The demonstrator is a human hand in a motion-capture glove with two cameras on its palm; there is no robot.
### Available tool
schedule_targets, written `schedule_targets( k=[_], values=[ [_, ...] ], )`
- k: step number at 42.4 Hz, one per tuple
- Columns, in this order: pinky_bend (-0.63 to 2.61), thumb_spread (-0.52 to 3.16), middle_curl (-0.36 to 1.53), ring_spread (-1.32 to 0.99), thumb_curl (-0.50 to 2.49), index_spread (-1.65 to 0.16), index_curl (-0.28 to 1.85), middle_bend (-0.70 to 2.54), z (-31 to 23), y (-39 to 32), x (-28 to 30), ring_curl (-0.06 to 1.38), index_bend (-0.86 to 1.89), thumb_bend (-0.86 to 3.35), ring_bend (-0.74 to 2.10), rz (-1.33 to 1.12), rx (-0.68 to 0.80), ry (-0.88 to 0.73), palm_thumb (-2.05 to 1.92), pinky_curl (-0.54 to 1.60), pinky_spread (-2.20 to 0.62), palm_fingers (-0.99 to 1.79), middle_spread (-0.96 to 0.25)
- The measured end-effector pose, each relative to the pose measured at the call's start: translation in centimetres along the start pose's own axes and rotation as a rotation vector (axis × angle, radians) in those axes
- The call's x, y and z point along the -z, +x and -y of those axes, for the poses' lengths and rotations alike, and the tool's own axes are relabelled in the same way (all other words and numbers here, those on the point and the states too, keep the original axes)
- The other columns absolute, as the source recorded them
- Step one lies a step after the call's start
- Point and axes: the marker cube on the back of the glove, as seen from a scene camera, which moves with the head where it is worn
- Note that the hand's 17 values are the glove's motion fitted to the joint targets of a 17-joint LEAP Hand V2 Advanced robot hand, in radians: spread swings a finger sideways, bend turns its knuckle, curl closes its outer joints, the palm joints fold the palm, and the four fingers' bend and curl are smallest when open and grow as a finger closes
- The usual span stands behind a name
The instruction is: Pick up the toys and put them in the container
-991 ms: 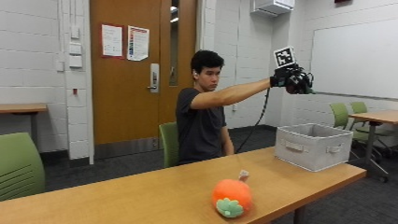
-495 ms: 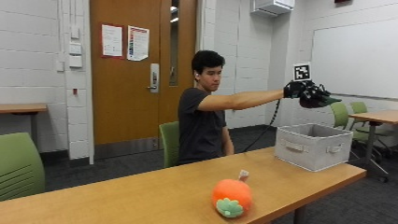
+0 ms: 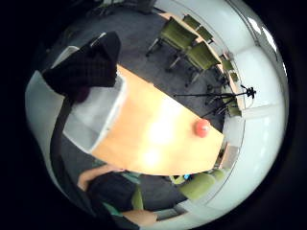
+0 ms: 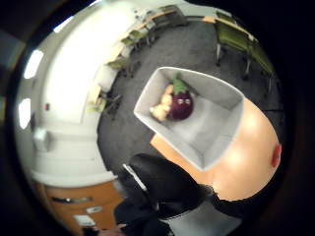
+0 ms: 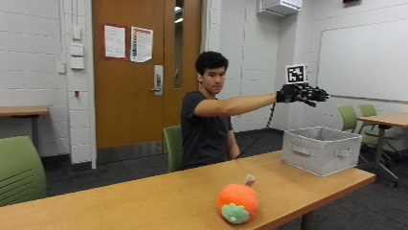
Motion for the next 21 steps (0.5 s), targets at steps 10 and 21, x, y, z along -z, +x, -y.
schedule_targets(
  k=[10, 21],
  values=[
    [1.31, 0.88, 0.41, -0.02, 0.31, -0.33, 0.42, 0.24, -5.5, 12.6, 2.5, 0.26, 0.08, -0.11, 0.5, -0.099, -0.313, 0.033, -0.15, 0.37, -0.03, -0.14, -0.03],
    [1.17, 0.89, 0.42, -0.06, 0.25, -0.35, 0.37, 0.27, -12.7, 27.4, 2.8, 0.26, 0.13, -0.11, 0.46, -0.227, -0.505, 0.022, -0.14, 0.32, -0.02, -0.07, -0.07]
  ],
)
